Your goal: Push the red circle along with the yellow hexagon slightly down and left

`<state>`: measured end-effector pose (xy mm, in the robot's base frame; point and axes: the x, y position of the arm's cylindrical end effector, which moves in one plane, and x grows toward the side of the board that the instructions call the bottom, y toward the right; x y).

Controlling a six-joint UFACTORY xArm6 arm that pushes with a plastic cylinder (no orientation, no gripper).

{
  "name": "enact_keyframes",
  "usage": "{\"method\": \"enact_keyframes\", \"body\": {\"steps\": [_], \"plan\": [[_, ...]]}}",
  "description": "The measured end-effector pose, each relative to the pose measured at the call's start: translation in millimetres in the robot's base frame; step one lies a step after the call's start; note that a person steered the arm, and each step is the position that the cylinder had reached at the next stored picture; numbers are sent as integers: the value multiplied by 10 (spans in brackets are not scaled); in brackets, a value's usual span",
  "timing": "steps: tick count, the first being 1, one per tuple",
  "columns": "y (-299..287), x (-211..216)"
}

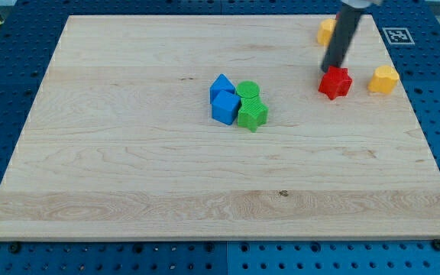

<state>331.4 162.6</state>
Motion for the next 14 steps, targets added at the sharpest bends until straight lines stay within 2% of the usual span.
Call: {"method": "enact_keyframes", "body": {"steps": [2, 3, 4, 7, 10, 13, 14], "plan": [[-497, -782], [-423, -1307], [-363, -1400], [-140, -1399], [953, -1396], [656, -380], [794, -655]]}}
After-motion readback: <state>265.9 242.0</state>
